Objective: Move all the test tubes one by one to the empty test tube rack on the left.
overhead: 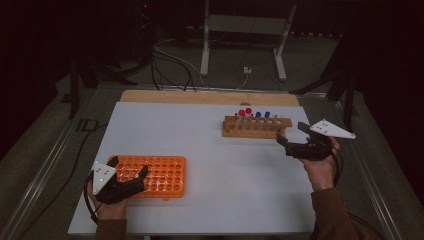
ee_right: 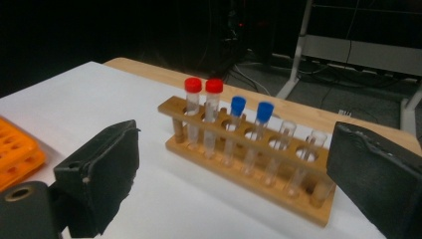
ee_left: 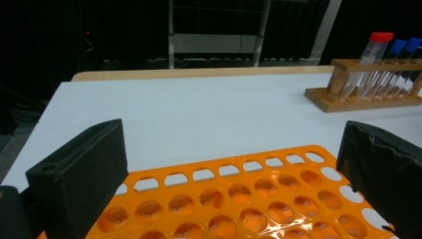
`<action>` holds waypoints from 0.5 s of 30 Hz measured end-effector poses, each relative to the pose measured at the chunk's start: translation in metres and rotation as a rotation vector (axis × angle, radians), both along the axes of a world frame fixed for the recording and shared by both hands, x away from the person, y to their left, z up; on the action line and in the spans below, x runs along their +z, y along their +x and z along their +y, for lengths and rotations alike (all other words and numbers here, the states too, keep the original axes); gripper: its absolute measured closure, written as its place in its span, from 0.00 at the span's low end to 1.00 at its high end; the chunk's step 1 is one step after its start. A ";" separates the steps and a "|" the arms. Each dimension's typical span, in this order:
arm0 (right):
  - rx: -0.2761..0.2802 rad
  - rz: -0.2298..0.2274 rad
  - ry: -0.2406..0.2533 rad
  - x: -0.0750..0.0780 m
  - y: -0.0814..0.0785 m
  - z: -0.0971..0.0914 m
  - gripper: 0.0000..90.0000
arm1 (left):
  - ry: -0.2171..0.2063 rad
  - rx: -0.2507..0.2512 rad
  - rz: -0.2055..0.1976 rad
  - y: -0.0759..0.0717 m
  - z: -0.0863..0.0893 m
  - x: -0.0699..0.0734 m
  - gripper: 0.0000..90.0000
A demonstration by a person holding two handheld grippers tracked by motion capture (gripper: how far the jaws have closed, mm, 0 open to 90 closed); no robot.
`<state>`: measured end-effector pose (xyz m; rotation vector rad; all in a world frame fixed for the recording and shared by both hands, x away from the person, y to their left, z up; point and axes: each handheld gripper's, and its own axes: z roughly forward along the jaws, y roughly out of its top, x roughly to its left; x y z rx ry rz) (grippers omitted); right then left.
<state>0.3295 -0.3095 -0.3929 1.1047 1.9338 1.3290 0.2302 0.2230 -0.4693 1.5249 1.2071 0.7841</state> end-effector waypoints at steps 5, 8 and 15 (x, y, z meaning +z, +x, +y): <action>-0.016 0.005 -0.046 0.006 0.022 0.001 0.10 | 0.001 -0.012 0.002 0.001 -0.003 0.000 0.01; -0.036 0.010 -0.060 0.005 0.036 0.002 0.13 | 0.002 -0.013 0.003 0.001 -0.003 -0.001 0.01; -0.095 0.064 -0.057 -0.011 0.072 -0.003 0.22 | -0.003 -0.021 0.000 0.001 -0.004 -0.001 0.01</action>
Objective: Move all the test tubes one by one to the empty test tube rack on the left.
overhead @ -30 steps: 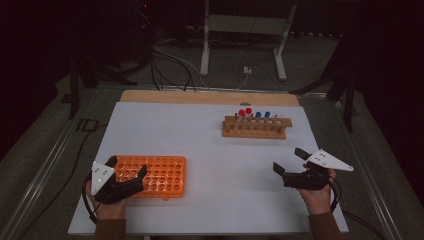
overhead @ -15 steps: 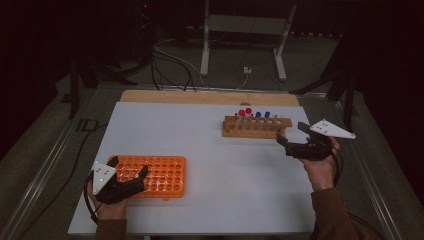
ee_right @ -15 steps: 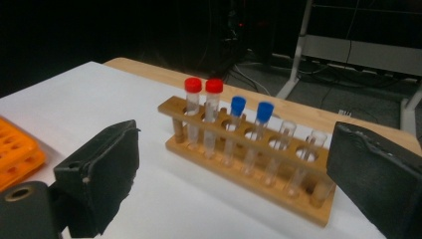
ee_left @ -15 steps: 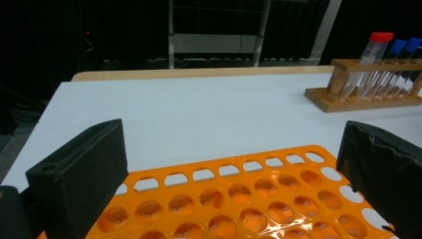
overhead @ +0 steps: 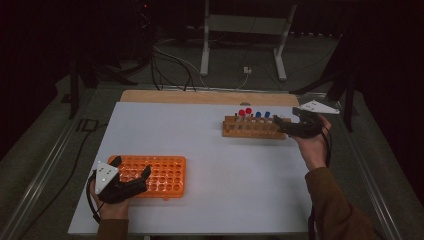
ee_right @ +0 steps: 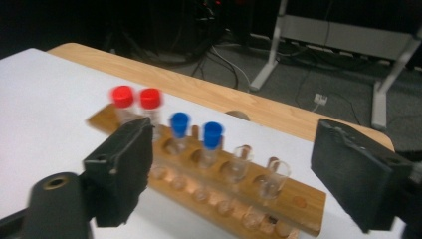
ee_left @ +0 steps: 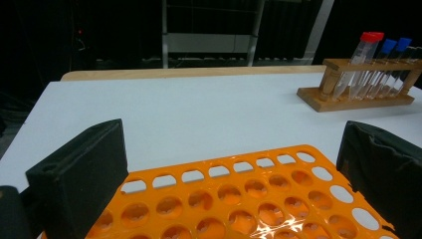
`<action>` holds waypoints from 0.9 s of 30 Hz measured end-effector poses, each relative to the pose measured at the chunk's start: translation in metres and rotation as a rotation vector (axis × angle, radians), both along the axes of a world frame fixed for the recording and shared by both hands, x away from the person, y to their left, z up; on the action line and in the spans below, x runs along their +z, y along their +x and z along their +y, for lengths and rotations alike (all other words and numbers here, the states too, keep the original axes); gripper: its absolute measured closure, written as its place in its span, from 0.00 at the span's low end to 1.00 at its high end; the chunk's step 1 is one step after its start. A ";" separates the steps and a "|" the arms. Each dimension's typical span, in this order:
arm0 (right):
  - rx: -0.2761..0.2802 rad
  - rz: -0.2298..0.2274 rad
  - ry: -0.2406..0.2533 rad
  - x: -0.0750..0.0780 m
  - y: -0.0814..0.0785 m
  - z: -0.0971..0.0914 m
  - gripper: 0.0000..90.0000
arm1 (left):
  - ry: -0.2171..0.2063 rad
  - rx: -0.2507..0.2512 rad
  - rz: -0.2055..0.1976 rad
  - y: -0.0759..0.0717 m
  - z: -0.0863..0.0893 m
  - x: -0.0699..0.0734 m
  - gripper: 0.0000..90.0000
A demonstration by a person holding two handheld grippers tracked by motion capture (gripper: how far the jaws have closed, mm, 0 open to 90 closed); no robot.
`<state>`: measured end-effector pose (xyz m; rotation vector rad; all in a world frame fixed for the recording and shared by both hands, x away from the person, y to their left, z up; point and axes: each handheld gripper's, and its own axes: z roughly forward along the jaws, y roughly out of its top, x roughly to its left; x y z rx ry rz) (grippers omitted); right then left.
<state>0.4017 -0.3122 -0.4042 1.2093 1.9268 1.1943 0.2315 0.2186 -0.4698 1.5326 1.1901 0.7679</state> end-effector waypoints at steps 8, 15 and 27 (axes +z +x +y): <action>-0.069 0.075 0.037 -0.021 0.027 -0.011 0.43 | 0.001 -0.005 -0.004 0.000 -0.001 0.000 0.01; -0.115 0.120 0.053 -0.034 0.035 -0.018 0.68 | -0.003 -0.004 -0.006 0.000 0.000 0.000 0.01; -0.089 0.154 -0.014 -0.052 0.041 -0.004 0.81 | -0.002 -0.005 -0.021 -0.002 -0.002 0.002 0.01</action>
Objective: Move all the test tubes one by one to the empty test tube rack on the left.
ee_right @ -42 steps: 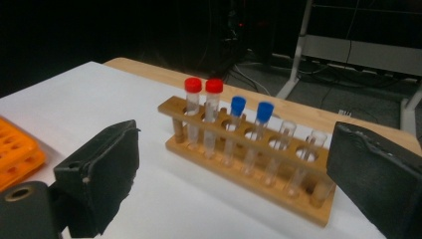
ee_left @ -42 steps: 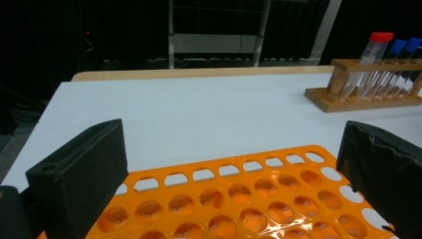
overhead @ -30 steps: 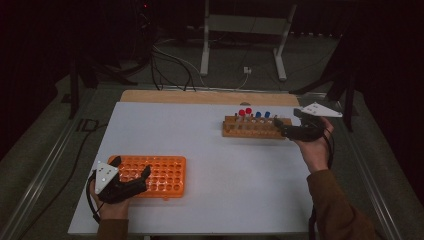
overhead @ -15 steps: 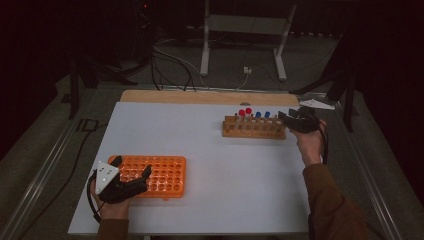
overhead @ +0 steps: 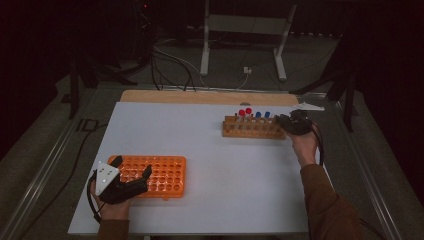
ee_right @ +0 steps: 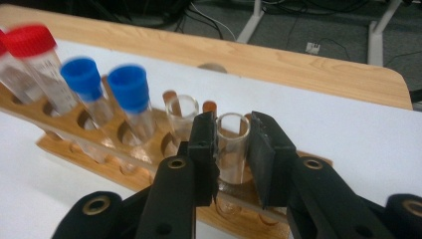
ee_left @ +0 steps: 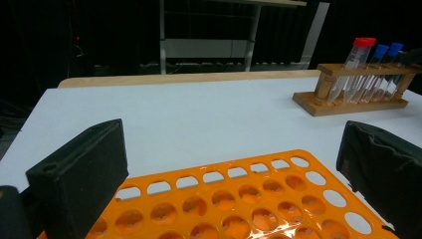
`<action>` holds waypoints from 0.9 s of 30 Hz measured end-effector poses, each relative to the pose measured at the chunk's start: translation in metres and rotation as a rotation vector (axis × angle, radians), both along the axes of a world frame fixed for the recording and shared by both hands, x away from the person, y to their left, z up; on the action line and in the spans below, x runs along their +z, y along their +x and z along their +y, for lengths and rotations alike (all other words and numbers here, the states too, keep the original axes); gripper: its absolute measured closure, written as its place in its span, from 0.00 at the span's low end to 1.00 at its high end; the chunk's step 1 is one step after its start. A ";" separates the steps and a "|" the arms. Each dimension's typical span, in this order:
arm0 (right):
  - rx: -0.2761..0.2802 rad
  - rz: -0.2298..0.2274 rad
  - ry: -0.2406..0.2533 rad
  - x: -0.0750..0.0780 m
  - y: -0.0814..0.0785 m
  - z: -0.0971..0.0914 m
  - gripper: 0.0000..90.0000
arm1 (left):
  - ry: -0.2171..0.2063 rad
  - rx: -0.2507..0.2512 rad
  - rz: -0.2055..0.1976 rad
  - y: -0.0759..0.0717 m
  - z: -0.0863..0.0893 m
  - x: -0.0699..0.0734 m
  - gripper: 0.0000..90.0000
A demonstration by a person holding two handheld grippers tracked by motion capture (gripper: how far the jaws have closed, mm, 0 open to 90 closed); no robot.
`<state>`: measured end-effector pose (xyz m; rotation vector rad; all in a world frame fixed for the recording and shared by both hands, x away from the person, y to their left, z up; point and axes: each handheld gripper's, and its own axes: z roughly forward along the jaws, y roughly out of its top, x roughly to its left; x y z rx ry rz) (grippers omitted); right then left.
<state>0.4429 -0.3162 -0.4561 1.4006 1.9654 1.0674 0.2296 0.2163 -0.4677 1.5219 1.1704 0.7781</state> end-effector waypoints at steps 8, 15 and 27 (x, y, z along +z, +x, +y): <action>-0.021 -0.028 -0.016 0.000 -0.002 0.003 0.84 | 0.001 0.003 0.001 0.000 0.001 0.000 0.01; -0.027 -0.063 0.009 0.011 -0.008 0.000 0.84 | 0.002 0.007 0.001 0.000 0.001 0.000 0.01; -0.012 -0.147 0.013 0.045 -0.020 -0.009 0.85 | 0.007 0.013 0.002 0.000 0.000 0.000 0.01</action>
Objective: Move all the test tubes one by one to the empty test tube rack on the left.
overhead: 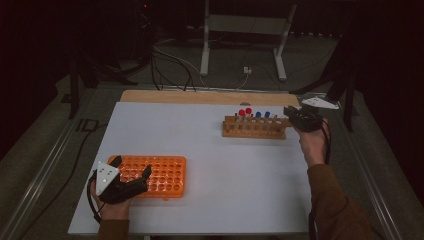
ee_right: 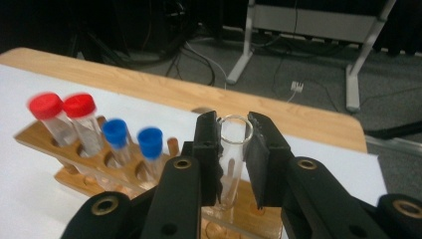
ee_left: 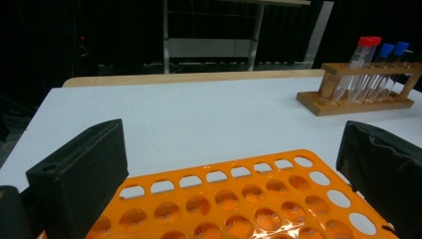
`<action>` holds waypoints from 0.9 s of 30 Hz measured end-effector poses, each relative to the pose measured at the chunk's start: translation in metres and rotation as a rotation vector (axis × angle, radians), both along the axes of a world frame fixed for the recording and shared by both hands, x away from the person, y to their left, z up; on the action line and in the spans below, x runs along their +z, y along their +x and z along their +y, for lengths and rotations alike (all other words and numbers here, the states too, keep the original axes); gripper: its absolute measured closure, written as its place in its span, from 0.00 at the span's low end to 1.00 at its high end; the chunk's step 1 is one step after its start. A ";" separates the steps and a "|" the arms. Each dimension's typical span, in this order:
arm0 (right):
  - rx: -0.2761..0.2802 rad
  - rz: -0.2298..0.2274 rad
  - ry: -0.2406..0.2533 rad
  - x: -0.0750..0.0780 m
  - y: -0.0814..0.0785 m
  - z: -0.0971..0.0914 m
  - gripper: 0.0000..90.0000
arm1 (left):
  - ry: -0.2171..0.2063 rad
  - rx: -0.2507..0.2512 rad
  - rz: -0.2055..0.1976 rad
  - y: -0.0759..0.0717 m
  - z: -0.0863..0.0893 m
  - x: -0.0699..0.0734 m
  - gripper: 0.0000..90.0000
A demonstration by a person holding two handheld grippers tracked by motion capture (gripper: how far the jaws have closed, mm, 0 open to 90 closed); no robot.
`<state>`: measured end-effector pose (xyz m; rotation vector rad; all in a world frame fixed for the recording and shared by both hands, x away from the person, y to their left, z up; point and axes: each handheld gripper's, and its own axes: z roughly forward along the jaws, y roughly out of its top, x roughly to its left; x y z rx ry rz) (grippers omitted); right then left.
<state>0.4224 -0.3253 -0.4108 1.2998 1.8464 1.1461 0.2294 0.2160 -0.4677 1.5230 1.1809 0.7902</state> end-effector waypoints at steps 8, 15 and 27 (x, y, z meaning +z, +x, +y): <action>0.059 -0.033 0.008 0.020 -0.016 0.005 0.85 | 0.008 -0.002 0.013 0.001 -0.001 0.001 0.01; 0.133 -0.025 -0.001 0.024 -0.028 0.016 0.85 | 0.038 -0.017 0.034 0.002 -0.011 0.007 0.01; 0.272 -0.010 0.004 0.027 -0.047 0.046 0.84 | 0.034 -0.105 0.003 0.012 -0.033 0.027 0.01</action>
